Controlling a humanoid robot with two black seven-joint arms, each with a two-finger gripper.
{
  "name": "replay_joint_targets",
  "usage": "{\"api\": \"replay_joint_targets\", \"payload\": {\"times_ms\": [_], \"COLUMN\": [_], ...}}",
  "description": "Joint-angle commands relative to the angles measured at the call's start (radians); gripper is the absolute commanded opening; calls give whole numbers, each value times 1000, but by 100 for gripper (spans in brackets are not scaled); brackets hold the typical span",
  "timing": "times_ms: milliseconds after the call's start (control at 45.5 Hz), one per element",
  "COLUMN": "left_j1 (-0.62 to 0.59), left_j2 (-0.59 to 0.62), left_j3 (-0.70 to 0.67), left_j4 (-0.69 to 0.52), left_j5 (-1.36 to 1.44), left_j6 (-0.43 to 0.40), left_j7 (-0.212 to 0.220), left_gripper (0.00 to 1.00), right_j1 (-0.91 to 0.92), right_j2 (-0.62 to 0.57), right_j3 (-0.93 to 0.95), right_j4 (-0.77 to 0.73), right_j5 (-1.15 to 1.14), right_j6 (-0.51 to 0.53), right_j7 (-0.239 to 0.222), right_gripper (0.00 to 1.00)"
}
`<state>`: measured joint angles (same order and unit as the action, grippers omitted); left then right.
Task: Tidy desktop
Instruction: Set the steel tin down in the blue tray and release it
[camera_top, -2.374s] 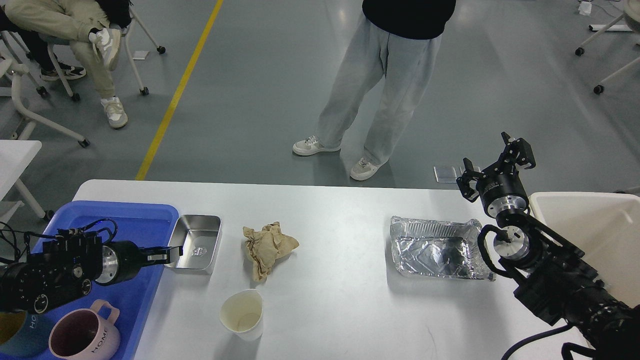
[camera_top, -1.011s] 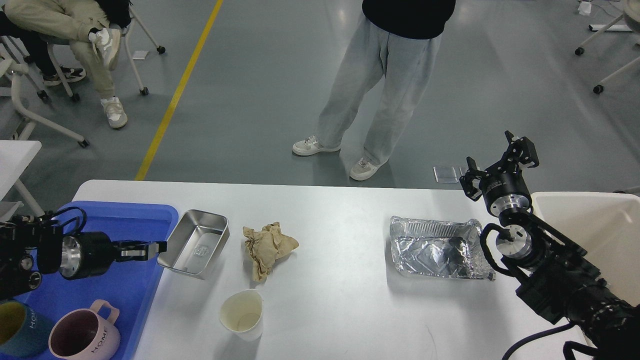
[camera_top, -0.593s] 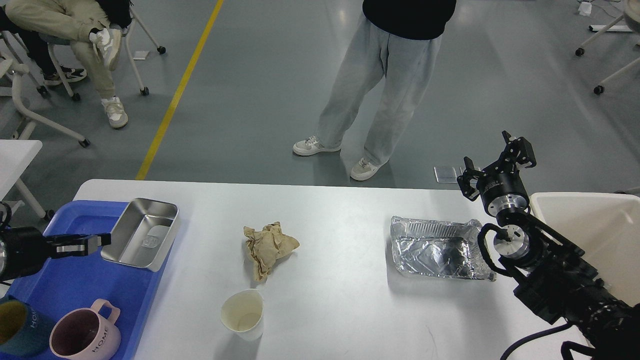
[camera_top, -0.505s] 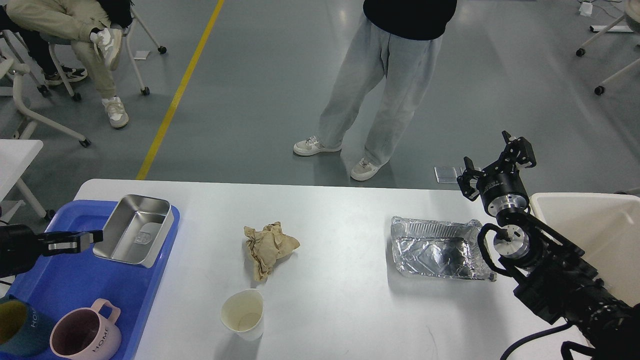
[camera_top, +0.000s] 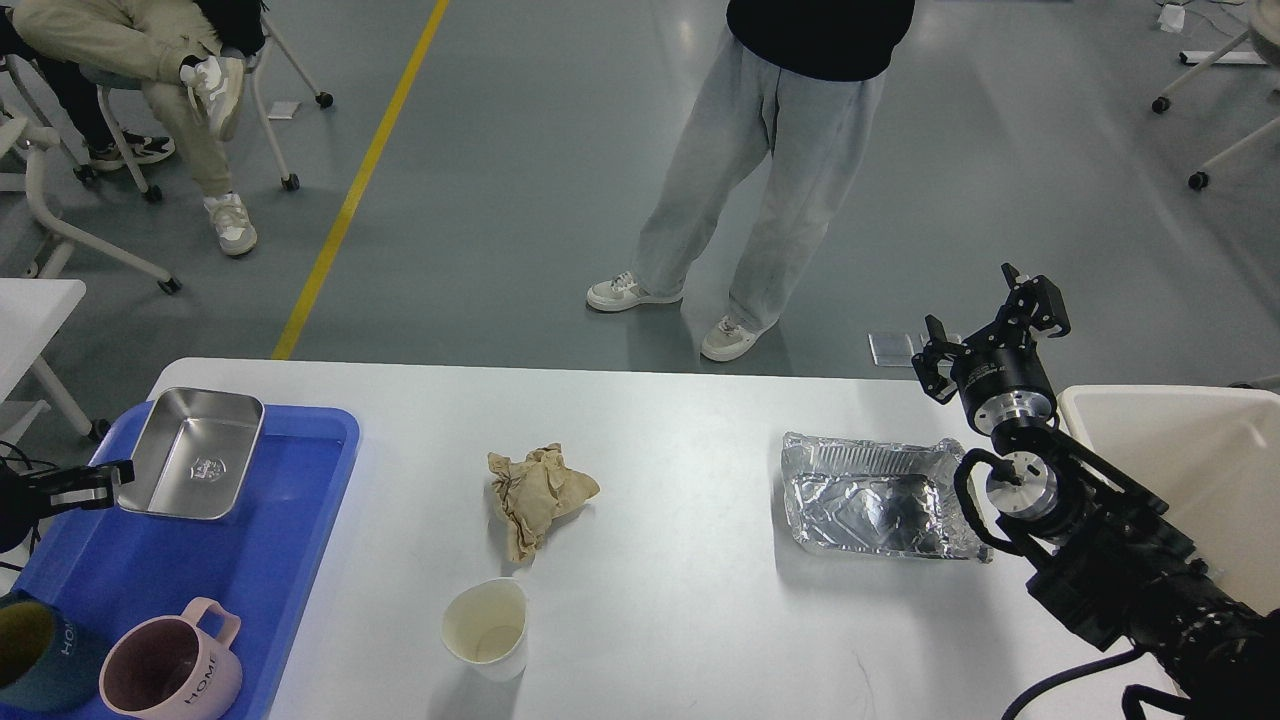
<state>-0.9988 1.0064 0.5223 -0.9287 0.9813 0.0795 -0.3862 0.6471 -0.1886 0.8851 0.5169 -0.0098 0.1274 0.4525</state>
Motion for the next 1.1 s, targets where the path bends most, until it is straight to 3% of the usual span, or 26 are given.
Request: {"api": "replay_joint_targets", "payload": {"times_ms": [0,242,593,857,967,1077], "left_j1": [37,95,112,114,118,120], "left_j2": [-72,-178,-163,-146,-146,-146], "left_j3": [-2,-2,1,1,-1,-1], "left_j4": [60,139,139,140,140,139], "left_j5": [-30,-90,-92,-95,-110,-144], "left_j6": [5,8,8,8,6,5], "left_j7": [-23,-60,-97,-94,-94,-91], "left_gripper": [0,2,2,5,10,26], "right_j1": [-1,0,0,0,0,0], "right_j2": [-3,-9,-6,-6,-11,-11], "right_j3": [0,0,0,0,0,0], "right_j4": [0,0,0,0,0,0], "right_j5": [-1,1,-1,-1,-1,-1], "right_j6": [0,0,-2,-2,-2,-2], "right_j7": [0,0,0,0,-2,-2], "right_gripper": [100,100,100,100,100,100]}}
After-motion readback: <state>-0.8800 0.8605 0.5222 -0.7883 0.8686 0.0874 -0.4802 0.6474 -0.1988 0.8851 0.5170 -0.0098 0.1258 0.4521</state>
